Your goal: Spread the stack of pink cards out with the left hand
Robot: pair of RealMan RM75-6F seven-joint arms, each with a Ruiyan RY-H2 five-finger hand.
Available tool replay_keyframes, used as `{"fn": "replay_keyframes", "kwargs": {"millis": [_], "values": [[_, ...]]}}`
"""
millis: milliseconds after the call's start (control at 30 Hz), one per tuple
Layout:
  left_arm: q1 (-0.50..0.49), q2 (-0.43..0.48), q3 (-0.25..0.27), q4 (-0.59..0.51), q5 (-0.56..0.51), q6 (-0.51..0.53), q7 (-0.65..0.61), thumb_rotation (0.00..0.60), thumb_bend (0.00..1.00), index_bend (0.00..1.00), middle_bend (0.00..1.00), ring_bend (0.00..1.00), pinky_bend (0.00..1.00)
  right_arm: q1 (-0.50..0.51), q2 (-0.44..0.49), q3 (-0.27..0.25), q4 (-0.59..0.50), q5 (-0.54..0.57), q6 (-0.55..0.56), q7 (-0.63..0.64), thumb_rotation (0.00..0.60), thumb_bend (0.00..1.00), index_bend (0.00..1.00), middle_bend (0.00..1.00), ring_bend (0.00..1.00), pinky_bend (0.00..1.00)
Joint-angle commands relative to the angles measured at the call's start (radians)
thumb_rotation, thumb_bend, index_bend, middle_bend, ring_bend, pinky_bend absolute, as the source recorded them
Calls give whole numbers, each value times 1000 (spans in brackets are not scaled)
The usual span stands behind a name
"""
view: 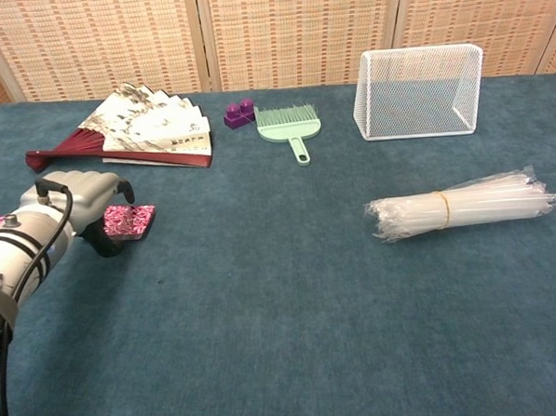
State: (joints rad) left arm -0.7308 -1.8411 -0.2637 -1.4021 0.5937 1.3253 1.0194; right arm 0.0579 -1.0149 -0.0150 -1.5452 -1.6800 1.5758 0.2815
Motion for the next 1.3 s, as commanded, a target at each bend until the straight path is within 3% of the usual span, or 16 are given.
{"fn": "replay_keyframes", "kwargs": {"millis": [33,1300], "values": [[-2,-2,-1,6,-1,-2,1,600,333,224,1000,1000,1000,0,0,0,0,-1,0,0,600,460,642,580,520,799],[-4,0,-9,13,-9,-8,7,600,330,255,1000,1000,1000,1,1,0,-3,0,-2,-1,600,461,642,580,520,799]]}}
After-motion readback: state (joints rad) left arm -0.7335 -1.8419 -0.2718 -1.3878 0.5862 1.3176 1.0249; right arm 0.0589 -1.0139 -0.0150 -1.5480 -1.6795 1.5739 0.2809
